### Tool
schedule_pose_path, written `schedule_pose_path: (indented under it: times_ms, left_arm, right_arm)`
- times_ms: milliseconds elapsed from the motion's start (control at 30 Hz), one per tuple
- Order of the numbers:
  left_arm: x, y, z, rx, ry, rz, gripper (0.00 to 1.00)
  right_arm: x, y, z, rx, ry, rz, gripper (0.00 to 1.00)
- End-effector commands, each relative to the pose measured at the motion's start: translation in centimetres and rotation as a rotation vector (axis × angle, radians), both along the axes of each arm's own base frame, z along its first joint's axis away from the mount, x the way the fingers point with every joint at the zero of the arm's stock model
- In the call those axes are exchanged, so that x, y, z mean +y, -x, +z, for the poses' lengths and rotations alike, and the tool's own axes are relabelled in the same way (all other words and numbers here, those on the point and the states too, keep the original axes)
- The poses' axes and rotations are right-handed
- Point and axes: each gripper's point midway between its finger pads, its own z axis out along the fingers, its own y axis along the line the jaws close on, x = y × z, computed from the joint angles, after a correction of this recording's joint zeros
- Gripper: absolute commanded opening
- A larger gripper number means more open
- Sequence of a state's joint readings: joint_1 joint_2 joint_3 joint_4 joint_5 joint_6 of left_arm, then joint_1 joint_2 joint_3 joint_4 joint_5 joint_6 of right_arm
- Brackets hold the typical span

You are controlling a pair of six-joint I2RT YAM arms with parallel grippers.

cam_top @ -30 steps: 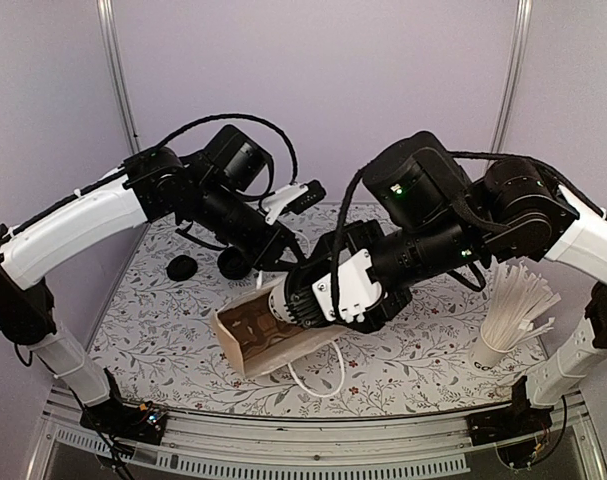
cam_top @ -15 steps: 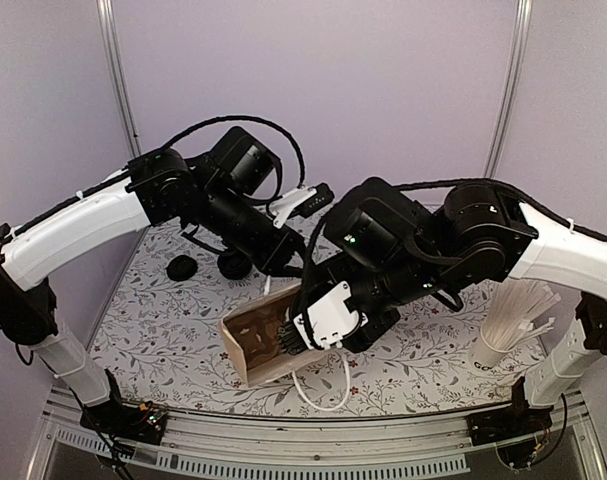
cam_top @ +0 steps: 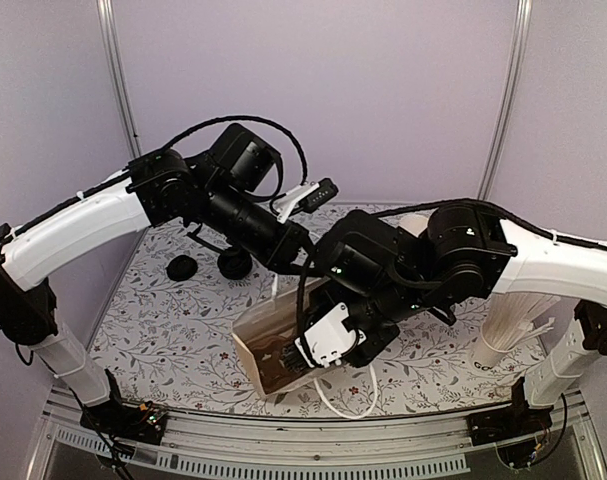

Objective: Pack the takeout coffee

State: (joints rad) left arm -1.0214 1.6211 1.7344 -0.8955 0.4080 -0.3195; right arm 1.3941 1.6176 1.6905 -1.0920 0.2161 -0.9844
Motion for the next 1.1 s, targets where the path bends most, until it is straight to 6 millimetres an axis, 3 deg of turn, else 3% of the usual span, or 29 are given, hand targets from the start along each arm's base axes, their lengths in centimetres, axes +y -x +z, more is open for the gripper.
schedule_pose_path:
  times_ms: [0,133,200,300,467,600,700,833,967,1067]
  left_arm:
    - [-0.5,1.3,1.6,-0.001,0.065,-0.042,0.02]
    - [-0.2,1.0,1.9,-0.023,0.063,-0.033,0.40]
    - [0.1,1.1,2.7,-0.042,0.073,-0.033,0.50]
    - [0.9,1.3,5.2,-0.085,0.117,-0.023,0.59]
    - [2.6,1.7,10.6,-0.182,0.224,-0.002,0.65]
    - [5.5,-1.8,10.8,-0.284,0.205,0.147,0.74]
    - [7.4,-6.0,7.7,-0.245,0.167,0.263,0.75]
    - [9.1,-11.0,0.8,-0.174,0.105,0.371,0.75]
    - [7.9,-12.7,-6.6,-0.089,0.055,0.318,0.72]
    - [6.8,-13.0,-10.5,-0.034,0.022,0.271,0.71]
  right_arm:
    - [0.0,0.4,-1.1,0.009,0.012,0.003,0.59]
    - [-0.4,0.5,-2.2,0.018,0.031,0.005,0.58]
    - [-0.6,0.7,-2.6,0.019,0.037,0.009,0.58]
    - [-0.6,0.5,-2.7,0.010,0.027,0.000,0.58]
    - [-0.7,-0.2,-2.7,-0.031,-0.004,-0.012,0.58]
    - [-0.6,-0.6,-3.1,-0.066,-0.016,-0.004,0.58]
    - [-0.6,-0.7,-3.3,-0.090,-0.026,0.011,0.58]
    - [-0.9,-0.8,-3.7,-0.109,-0.038,0.020,0.58]
    - [-1.3,-0.8,-3.9,-0.117,-0.045,0.021,0.58]
    - [-1.3,-1.0,-4.3,-0.134,-0.043,0.025,0.58]
